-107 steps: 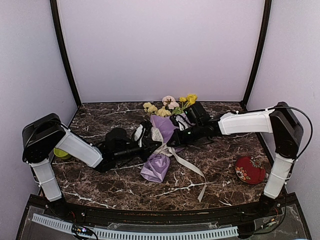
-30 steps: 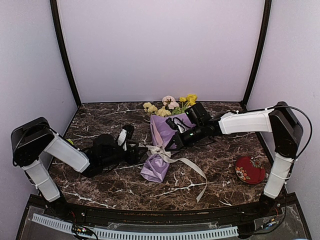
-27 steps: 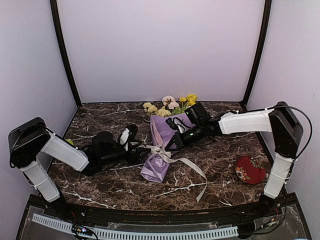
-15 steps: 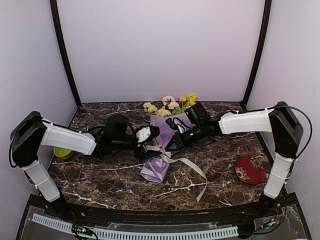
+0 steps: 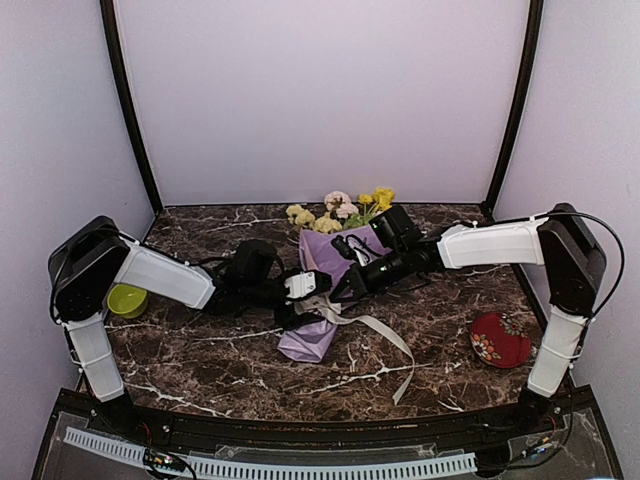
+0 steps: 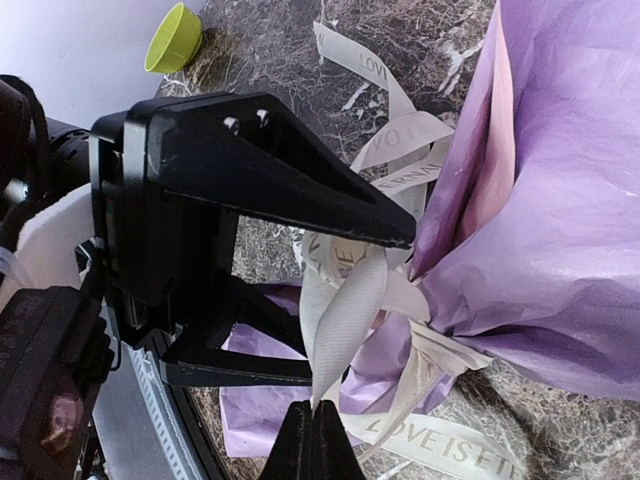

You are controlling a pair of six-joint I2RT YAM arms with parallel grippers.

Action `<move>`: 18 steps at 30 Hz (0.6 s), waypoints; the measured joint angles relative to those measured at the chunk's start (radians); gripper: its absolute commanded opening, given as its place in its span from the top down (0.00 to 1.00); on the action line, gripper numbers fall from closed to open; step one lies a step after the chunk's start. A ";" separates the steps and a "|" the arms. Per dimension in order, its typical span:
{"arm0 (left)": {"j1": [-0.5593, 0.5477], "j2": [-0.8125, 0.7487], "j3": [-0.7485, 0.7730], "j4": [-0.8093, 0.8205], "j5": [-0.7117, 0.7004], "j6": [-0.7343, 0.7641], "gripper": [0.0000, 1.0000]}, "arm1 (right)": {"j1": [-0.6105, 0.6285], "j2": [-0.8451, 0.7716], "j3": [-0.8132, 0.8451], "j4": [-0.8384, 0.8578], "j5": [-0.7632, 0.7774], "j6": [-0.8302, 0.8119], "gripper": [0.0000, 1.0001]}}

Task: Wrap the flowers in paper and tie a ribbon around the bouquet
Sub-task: Cross the half-tied ribbon over the folded bouquet.

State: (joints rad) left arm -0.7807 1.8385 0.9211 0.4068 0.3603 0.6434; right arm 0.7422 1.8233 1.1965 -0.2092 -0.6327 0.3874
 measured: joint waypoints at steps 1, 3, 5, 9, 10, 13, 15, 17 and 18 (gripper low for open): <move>0.000 0.000 -0.001 0.016 -0.006 -0.001 0.30 | 0.000 0.000 0.000 0.000 0.000 0.000 1.00; 0.000 0.000 -0.001 0.043 -0.016 -0.006 0.33 | 0.000 0.000 0.000 0.000 0.000 0.000 1.00; 0.000 0.000 -0.006 0.072 -0.023 -0.017 0.33 | 0.000 0.000 0.000 0.000 0.000 0.003 1.00; 0.000 0.000 -0.012 0.100 -0.019 -0.035 0.34 | 0.000 0.000 0.000 0.000 0.000 0.003 1.00; 0.000 0.000 -0.012 0.102 -0.016 -0.039 0.34 | 0.000 0.000 0.000 0.000 0.000 0.004 1.00; 0.000 0.000 -0.012 0.102 -0.002 -0.050 0.40 | 0.000 0.000 0.000 0.000 0.000 0.005 1.00; 0.000 0.000 -0.012 0.104 -0.002 -0.056 0.44 | 0.000 0.000 0.000 0.000 0.000 0.006 1.00; 0.000 0.000 -0.012 0.118 -0.015 -0.063 0.46 | 0.000 0.000 0.000 0.000 -0.001 0.006 1.00; 0.000 0.000 -0.012 0.127 -0.023 -0.065 0.46 | 0.000 0.000 0.000 0.000 -0.001 0.006 1.00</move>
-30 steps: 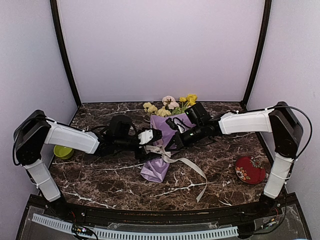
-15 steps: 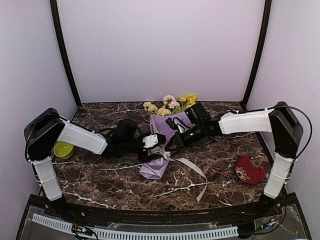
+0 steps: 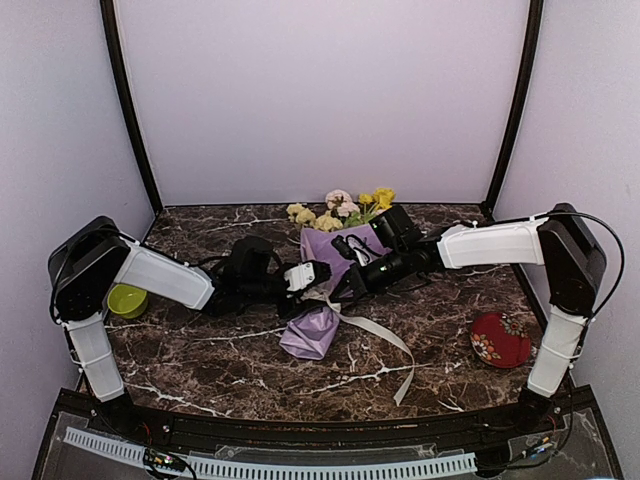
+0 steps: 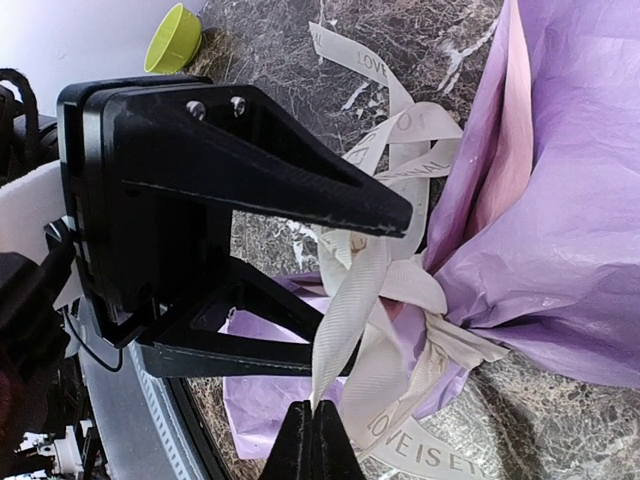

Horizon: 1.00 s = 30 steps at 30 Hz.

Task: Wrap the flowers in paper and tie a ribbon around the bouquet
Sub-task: Cross the half-tied ribbon over the folded bouquet.

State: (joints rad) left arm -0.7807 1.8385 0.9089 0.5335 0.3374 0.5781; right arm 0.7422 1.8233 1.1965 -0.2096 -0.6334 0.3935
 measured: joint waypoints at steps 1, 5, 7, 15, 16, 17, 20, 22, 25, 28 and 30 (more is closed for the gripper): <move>0.000 0.001 0.000 0.005 -0.004 -0.003 0.47 | 0.000 0.000 0.000 0.000 0.000 0.000 1.00; 0.000 0.017 0.001 0.024 -0.017 -0.018 0.48 | 0.000 0.000 0.000 0.000 -0.008 0.000 0.99; 0.000 0.028 0.001 0.028 -0.021 -0.026 0.50 | 0.000 0.000 0.000 0.000 -0.014 0.000 0.96; 0.000 0.057 0.001 0.059 -0.047 -0.052 0.60 | 0.000 0.000 0.003 -0.010 -0.026 -0.003 0.69; 0.000 0.060 0.001 0.064 -0.048 -0.057 0.60 | 0.000 0.000 0.006 -0.016 -0.024 -0.011 0.66; 0.000 0.061 0.001 0.066 -0.047 -0.061 0.61 | 0.000 0.000 0.009 -0.024 -0.023 -0.013 0.64; 0.000 0.066 0.001 0.071 -0.047 -0.070 0.65 | -0.003 0.000 0.022 -0.047 -0.018 -0.027 0.55; 0.000 0.067 0.001 0.071 -0.047 -0.072 0.67 | -0.007 0.000 0.031 -0.062 -0.017 -0.038 0.51; 0.000 0.068 0.001 0.071 -0.047 -0.076 0.70 | -0.020 -0.005 0.039 -0.079 -0.014 -0.047 0.48; 0.000 0.068 0.002 0.071 -0.047 -0.078 0.72 | -0.053 -0.026 0.039 -0.090 0.000 -0.046 0.47; 0.000 0.069 0.002 0.071 -0.046 -0.081 0.72 | -0.079 -0.043 0.039 -0.088 0.011 -0.038 0.48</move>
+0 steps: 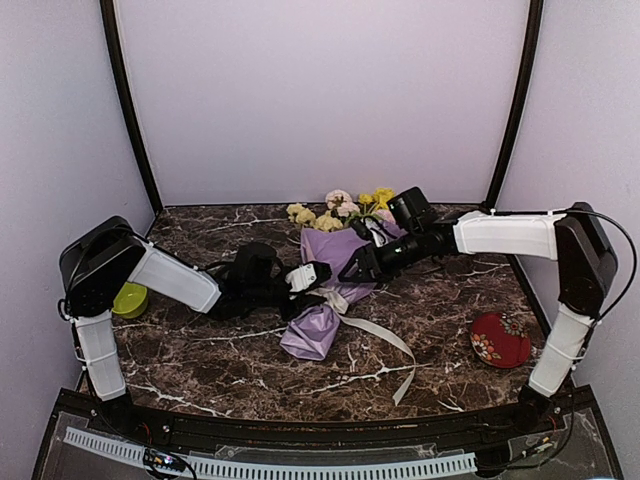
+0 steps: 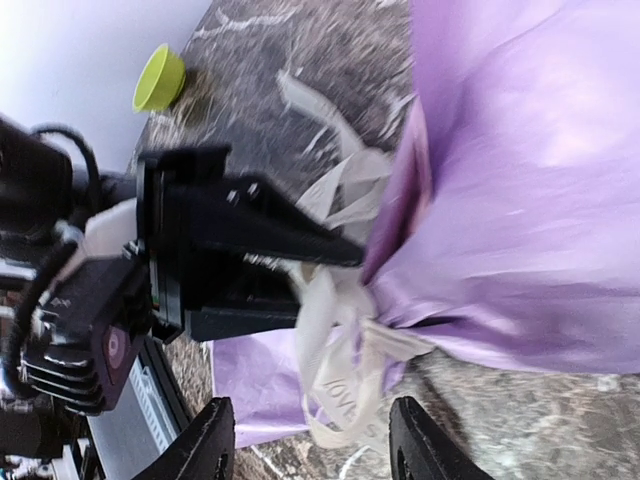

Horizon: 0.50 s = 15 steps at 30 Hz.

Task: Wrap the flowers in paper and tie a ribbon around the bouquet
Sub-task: Cross the half-tied ribbon over the folded bouquet.

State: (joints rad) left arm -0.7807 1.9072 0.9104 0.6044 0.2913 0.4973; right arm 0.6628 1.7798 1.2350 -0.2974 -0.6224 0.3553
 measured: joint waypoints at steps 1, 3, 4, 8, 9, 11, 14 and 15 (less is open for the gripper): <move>0.000 0.001 0.000 0.000 0.000 -0.001 0.72 | -0.013 -0.007 0.000 0.003 0.010 0.010 0.50; 0.000 0.003 0.000 0.000 0.001 -0.005 0.72 | -0.038 -0.016 0.000 0.014 0.031 0.039 0.58; 0.000 0.004 0.000 0.000 0.002 -0.005 0.72 | -0.048 -0.016 0.000 0.021 0.043 0.056 0.63; 0.000 0.006 0.000 0.000 0.004 -0.009 0.72 | -0.068 0.011 0.010 0.027 0.082 0.102 0.73; 0.000 0.006 0.000 0.000 0.004 -0.010 0.72 | -0.068 0.029 0.019 0.025 0.084 0.101 0.73; 0.000 0.006 0.000 0.000 0.004 -0.012 0.72 | -0.059 0.079 0.043 0.020 0.079 0.098 0.73; 0.000 0.006 0.000 0.000 0.003 -0.013 0.72 | -0.033 0.130 0.060 0.005 0.053 0.087 0.75; 0.000 0.006 0.000 0.000 0.003 -0.013 0.72 | -0.022 0.141 0.062 0.002 0.043 0.083 0.75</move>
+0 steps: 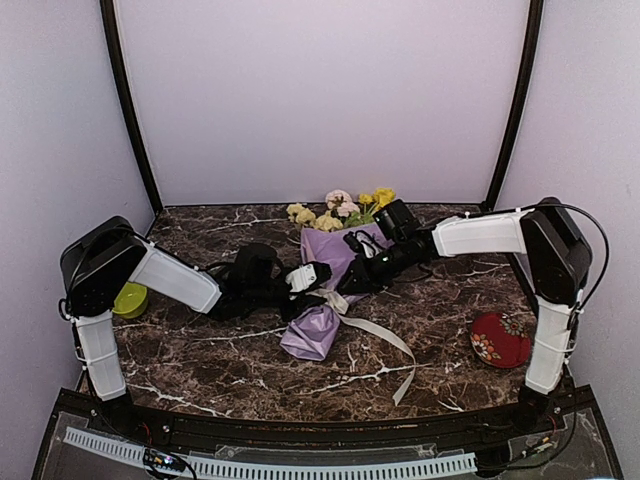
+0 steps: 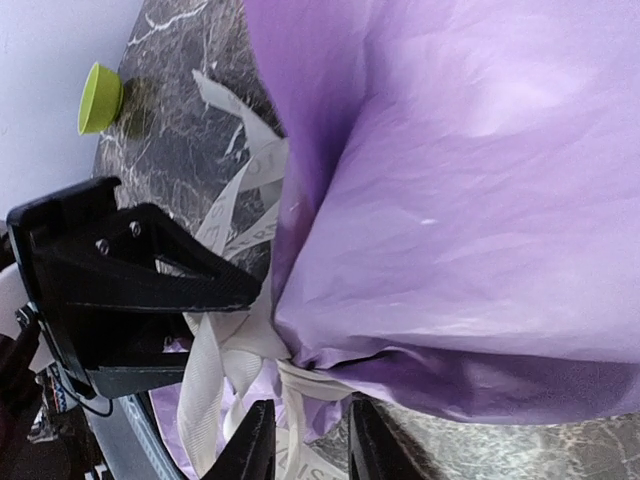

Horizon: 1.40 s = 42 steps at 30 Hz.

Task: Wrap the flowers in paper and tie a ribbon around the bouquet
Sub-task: Cross the half-tied ribbon over the folded bouquet.

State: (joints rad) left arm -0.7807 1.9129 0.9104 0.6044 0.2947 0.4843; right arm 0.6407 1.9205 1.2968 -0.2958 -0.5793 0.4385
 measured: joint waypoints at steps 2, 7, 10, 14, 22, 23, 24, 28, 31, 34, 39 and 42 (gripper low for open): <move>0.000 0.000 0.000 0.000 0.000 -0.001 0.72 | 0.021 0.009 0.002 -0.006 -0.018 -0.006 0.75; 0.000 0.002 0.000 0.000 0.000 -0.005 0.72 | 0.042 0.010 0.004 0.006 -0.068 -0.003 0.74; 0.000 0.005 0.003 0.000 0.000 -0.010 0.72 | 0.042 0.011 0.005 0.016 -0.083 0.009 0.73; 0.000 0.005 0.003 0.000 0.000 -0.017 0.72 | 0.049 0.023 0.013 0.020 -0.092 0.017 0.72; 0.000 0.006 0.004 0.000 0.000 -0.026 0.72 | 0.062 0.043 0.022 0.011 -0.076 0.020 0.68; 0.000 0.006 0.004 0.000 0.000 -0.026 0.72 | 0.063 0.043 0.023 0.009 -0.073 0.019 0.70; 0.000 0.006 0.004 0.000 0.000 -0.026 0.72 | 0.064 0.045 0.027 0.004 -0.071 0.019 0.75; 0.000 0.006 0.004 0.000 0.000 -0.028 0.72 | 0.069 0.052 0.042 0.002 -0.064 0.017 0.94; 0.000 0.006 0.004 0.000 0.000 -0.029 0.72 | 0.069 0.053 0.046 -0.002 -0.053 0.016 1.00; 0.000 0.006 0.004 0.000 0.000 -0.029 0.72 | 0.069 0.053 0.048 -0.005 -0.050 0.013 1.00; 0.000 0.004 0.004 -0.003 0.002 -0.042 0.52 | 0.069 0.053 0.054 -0.017 -0.047 0.008 1.00; 0.000 -0.013 0.004 -0.032 0.017 -0.047 0.40 | 0.069 0.053 0.055 -0.027 -0.040 0.002 1.00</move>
State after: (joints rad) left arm -0.7803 1.8999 0.9142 0.5724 0.3119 0.4370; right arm 0.7094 1.9732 1.3521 -0.3229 -0.6189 0.4400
